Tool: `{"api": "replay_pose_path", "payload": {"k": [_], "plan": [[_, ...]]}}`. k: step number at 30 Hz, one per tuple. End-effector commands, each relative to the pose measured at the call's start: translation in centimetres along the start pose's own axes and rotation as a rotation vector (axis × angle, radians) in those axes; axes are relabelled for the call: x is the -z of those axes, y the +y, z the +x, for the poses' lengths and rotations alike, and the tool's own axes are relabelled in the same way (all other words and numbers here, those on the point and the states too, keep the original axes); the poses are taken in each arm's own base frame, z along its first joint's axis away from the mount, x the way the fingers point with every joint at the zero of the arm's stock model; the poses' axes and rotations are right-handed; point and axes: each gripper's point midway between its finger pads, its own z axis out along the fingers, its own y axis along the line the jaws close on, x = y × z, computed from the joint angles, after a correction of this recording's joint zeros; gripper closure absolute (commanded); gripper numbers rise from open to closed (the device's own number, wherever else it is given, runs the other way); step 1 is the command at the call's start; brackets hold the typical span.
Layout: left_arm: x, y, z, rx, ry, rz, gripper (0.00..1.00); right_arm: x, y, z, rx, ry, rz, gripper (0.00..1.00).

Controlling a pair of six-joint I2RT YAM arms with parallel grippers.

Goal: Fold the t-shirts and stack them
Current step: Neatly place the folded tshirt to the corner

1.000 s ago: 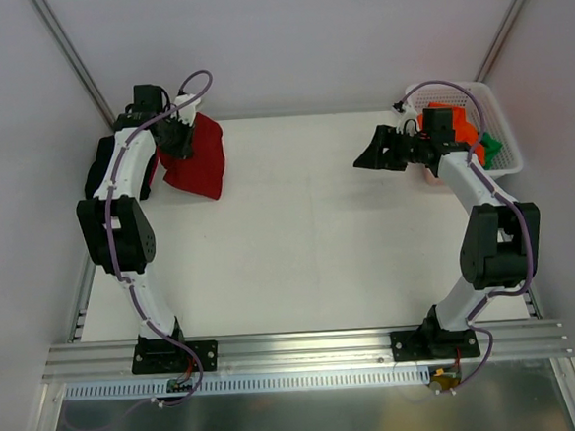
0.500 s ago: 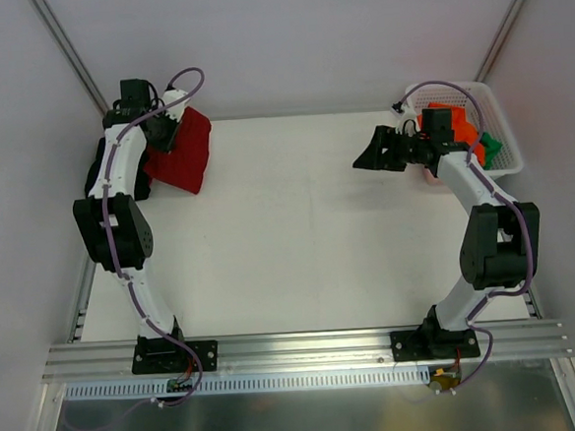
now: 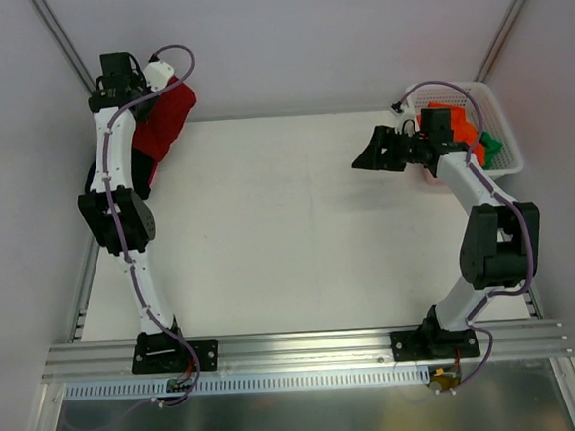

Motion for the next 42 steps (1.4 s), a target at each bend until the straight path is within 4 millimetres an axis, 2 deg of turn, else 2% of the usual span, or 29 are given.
{"api": "replay_pose_path", "payload": {"k": [1,3,5,8,9,11,12,15,17,19,26,29,31,33,35,38,39,40,42], "plan": [[1.2,6.2,-3.2,-0.089,-0.078,-0.186,1.0,1.0,1.4,-1.4,0.066,-0.044,-0.002,0.21],[0.7,7.5,-3.9,-0.106,-0.088,-0.229,1.0,1.0,1.4,-1.3,0.065,-0.041,-0.001,0.21],[0.5,7.8,-3.0,-0.109,-0.053,-0.243,1.0,1.1,1.4,-1.3,0.066,-0.042,0.0,0.21],[0.1,5.8,0.5,-0.051,0.018,-0.159,1.0,1.2,1.5,-1.3,0.066,-0.041,-0.003,0.21],[0.3,4.5,1.7,-0.026,0.034,-0.106,1.0,1.2,1.5,-1.2,0.065,-0.04,-0.003,0.21],[0.8,3.1,3.1,0.045,0.041,-0.023,1.0,1.1,1.5,-1.1,0.06,-0.037,-0.007,0.21],[1.8,2.5,5.1,0.088,0.083,0.025,1.0,1.1,1.5,-1.1,0.059,-0.038,-0.008,0.21],[3.4,0.3,7.3,0.168,0.12,0.129,1.0,0.9,1.4,-1.0,0.05,-0.034,-0.015,0.21],[4.0,-1.1,7.5,0.219,0.103,0.188,1.0,0.9,1.5,-1.1,0.049,-0.036,-0.02,0.21],[4.8,-1.4,7.7,0.255,0.104,0.205,1.0,0.9,1.6,-1.1,0.049,-0.035,-0.021,0.21],[5.9,-3.5,6.8,0.394,0.1,0.311,1.0,0.5,1.2,-0.3,0.028,-0.017,-0.032,0.21],[6.9,-4.0,5.5,0.453,0.05,0.362,1.0,0.4,1.3,-0.2,0.029,-0.014,-0.039,0.21],[8.2,-3.6,3.8,0.471,-0.002,0.374,1.0,0.5,1.3,-0.3,0.03,-0.018,-0.038,0.21],[9.2,-3.0,3.0,0.465,-0.025,0.358,1.0,0.6,1.3,-0.2,0.03,-0.017,-0.039,0.21],[9.0,-2.6,3.3,0.45,-0.012,0.335,1.0,0.6,1.4,-0.2,0.03,-0.017,-0.042,0.21],[7.7,-2.4,5.3,0.478,0.041,0.33,1.0,0.8,1.5,-0.3,0.033,-0.021,-0.045,0.21],[7.8,-2.4,6.2,0.475,0.079,0.308,1.0,0.9,1.6,-0.3,0.034,-0.023,-0.046,0.21],[7.5,-1.4,6.3,0.474,0.059,0.27,1.0,0.9,1.6,-0.3,0.034,-0.023,-0.046,0.21],[7.5,-0.9,6.8,0.479,0.08,0.241,1.0,0.9,1.7,-0.3,0.035,-0.024,-0.047,0.21]]}}
